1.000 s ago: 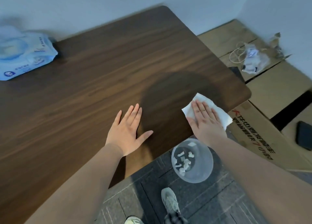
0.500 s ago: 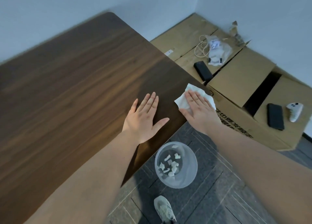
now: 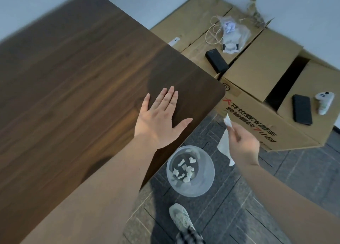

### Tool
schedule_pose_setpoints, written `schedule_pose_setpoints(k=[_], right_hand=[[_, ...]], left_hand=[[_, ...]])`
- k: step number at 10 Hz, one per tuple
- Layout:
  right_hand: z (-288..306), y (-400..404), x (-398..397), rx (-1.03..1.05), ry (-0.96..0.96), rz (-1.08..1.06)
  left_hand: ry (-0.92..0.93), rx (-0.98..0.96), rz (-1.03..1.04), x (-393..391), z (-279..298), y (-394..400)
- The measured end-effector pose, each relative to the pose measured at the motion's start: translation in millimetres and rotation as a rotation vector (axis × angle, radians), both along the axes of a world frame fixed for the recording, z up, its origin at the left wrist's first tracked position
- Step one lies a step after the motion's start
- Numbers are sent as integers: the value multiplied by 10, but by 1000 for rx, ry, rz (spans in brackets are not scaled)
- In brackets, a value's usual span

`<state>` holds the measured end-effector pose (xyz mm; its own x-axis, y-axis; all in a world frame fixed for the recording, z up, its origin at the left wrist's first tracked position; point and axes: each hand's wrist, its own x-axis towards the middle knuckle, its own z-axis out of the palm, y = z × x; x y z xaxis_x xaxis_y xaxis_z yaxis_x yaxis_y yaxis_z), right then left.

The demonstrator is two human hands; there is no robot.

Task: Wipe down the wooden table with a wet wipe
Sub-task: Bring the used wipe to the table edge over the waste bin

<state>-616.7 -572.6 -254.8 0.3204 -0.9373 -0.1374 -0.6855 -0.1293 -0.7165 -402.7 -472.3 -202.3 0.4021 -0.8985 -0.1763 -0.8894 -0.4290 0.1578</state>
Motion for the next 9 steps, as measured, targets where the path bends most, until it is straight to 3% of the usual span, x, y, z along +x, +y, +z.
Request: schedule_pose_setpoints(k=[2, 4, 6, 9], right_hand=[[-929, 388, -315, 308, 317, -35], [-1498, 719, -106, 460, 318, -4], [-1702, 819, -46, 530, 287, -37], [-1725, 764, -78, 799, 336, 57]], left_hand=[[-3, -21, 1, -4, -12, -5], [-20, -74, 10, -21, -53, -28], [-20, -86, 6, -17, -91, -31], [-11, -109, 10, -31, -64, -25]])
